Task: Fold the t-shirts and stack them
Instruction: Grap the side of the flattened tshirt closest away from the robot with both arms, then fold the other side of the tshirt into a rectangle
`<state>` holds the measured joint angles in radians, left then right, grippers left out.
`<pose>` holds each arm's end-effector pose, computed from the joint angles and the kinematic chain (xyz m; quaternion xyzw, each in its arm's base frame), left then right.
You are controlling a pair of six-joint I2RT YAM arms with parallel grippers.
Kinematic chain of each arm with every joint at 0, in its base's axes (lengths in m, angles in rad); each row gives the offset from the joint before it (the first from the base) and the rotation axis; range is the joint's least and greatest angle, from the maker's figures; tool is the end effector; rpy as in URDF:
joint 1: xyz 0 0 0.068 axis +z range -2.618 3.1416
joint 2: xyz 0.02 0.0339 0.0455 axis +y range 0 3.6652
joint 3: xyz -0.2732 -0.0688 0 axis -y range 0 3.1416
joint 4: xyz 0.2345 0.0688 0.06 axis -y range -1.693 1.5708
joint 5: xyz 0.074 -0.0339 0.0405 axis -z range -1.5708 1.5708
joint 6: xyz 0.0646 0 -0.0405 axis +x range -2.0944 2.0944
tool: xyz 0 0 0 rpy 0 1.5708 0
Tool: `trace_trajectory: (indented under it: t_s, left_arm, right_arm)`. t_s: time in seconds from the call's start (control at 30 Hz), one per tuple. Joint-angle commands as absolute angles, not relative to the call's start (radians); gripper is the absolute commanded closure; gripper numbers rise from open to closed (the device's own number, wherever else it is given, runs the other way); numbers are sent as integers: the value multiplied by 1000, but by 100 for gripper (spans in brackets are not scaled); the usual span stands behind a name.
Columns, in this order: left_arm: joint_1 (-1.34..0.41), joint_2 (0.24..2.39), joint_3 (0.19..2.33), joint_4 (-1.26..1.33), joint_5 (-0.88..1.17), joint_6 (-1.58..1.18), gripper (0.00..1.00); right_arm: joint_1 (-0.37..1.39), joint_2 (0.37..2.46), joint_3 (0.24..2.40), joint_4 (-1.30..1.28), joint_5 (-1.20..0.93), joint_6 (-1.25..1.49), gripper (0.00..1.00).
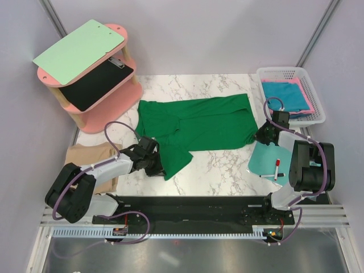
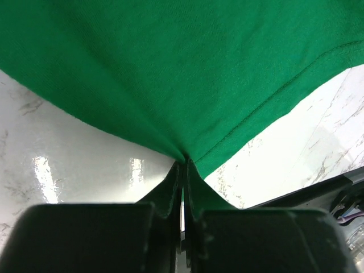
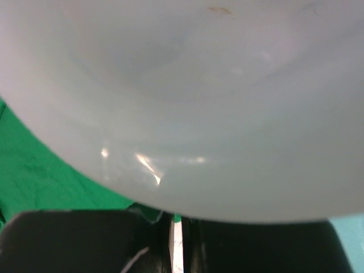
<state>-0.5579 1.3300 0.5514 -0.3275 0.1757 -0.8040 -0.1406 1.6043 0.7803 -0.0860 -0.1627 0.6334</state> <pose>0.1854 -0.1290 0.1338 -0.0989 0.9645 -0.2107 0.1245 0.3154 -0.0341 0.1465 0.3314 0.8830 0.1534 0.2948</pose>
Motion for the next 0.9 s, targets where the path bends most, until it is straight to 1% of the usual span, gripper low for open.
trace_trajectory:
  t_s: [0.0, 0.2, 0.23, 0.3, 0.43, 0.63, 0.87]
  left_arm:
    - [-565, 1301, 544, -386, 130, -807, 98]
    - [-565, 1203, 675, -523, 74, -795, 98]
    - [-563, 1195, 725, -543, 40, -785, 98]
    - [-561, 1198, 805, -592, 3, -755, 98]
    - [-532, 1268, 928, -627, 3, -713, 98]
    - [-439, 1353, 1067, -621, 32, -669, 98]
    - [-325, 1437, 1183, -614, 71, -617, 98]
  right_arm:
    - [-141, 1580, 799, -92, -219, 644, 94]
    - [-141, 1497, 795, -92, -238, 638, 96]
    - [-141, 1488, 796, -84, -238, 640, 96]
    - [-141, 1473, 808, -81, -239, 643, 96]
    - [-141, 1480, 850, -74, -245, 658, 97]
    - [-141, 1545, 939, -46, -241, 689, 97]
    - [-141, 1705, 1069, -21, -253, 715, 97]
